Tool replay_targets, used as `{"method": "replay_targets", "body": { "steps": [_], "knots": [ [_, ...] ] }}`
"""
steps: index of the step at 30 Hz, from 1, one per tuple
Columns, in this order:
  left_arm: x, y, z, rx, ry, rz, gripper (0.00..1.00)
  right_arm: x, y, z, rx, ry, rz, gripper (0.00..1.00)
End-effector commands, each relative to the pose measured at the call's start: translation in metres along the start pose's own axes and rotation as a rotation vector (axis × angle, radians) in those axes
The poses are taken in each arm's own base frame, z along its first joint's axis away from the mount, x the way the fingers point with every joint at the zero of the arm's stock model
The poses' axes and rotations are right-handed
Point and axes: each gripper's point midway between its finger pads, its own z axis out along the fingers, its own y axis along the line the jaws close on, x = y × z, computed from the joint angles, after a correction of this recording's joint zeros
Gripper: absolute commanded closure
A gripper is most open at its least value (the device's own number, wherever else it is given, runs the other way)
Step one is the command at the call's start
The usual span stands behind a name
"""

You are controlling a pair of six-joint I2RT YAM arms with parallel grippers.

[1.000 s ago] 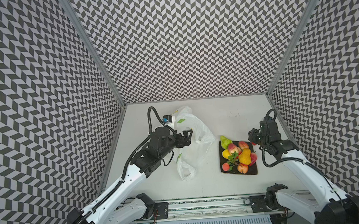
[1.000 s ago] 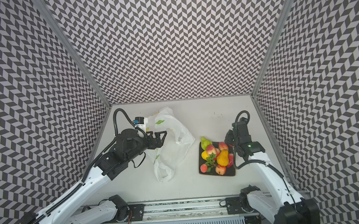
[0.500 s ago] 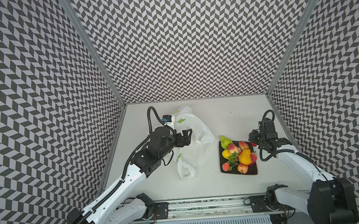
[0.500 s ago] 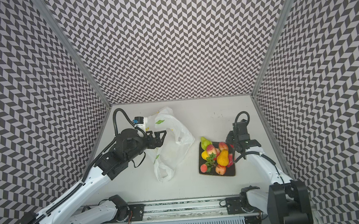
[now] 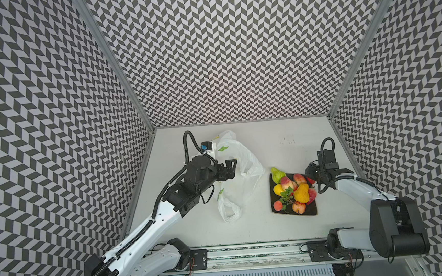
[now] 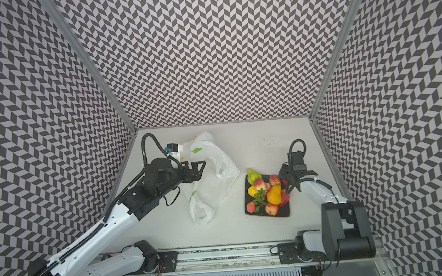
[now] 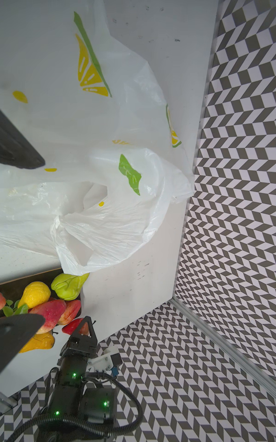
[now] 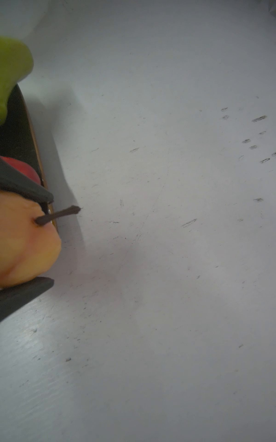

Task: Take fruits out of the plastic bag
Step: Place the fruit on the plate.

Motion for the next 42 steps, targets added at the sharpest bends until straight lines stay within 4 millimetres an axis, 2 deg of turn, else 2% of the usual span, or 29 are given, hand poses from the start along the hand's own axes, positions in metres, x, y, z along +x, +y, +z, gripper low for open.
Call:
{"method": "replay_targets", "body": {
  "steps": [1,3,11,16,20,28,34,38,42],
  "knots": [
    [-0.003,-0.001,0.001,-0.002,-0.021,0.005,0.06,-0.002,0.005,0.006,-0.042,-0.005,0.012,0.6],
    [-0.002,0.0,0.002,-0.005,-0.021,0.006,0.06,-0.001,0.007,0.007,-0.05,-0.002,0.016,0.58],
    [-0.002,0.0,0.003,-0.009,-0.021,0.006,0.06,-0.005,0.008,0.002,-0.053,-0.008,0.017,0.37],
    [-0.003,0.002,0.003,-0.014,-0.023,0.005,0.06,-0.01,0.009,-0.007,-0.06,-0.022,0.017,0.32],
    [-0.002,0.002,0.003,-0.019,-0.024,0.003,0.06,-0.015,0.008,-0.013,-0.071,-0.041,0.027,0.3],
    [-0.001,0.004,0.003,-0.026,-0.021,0.002,0.06,-0.013,0.014,-0.018,-0.12,-0.026,0.043,0.34],
    [-0.001,0.005,0.001,-0.03,-0.022,0.002,0.07,-0.017,0.012,-0.02,-0.104,-0.045,0.041,0.31],
    [-0.005,0.009,-0.003,-0.056,-0.039,0.001,0.07,-0.038,0.007,-0.033,-0.063,-0.124,0.03,0.27],
    [-0.016,0.029,-0.015,-0.164,-0.103,-0.018,0.06,-0.074,0.009,-0.063,-0.053,-0.274,0.0,0.25]
  ]
}}
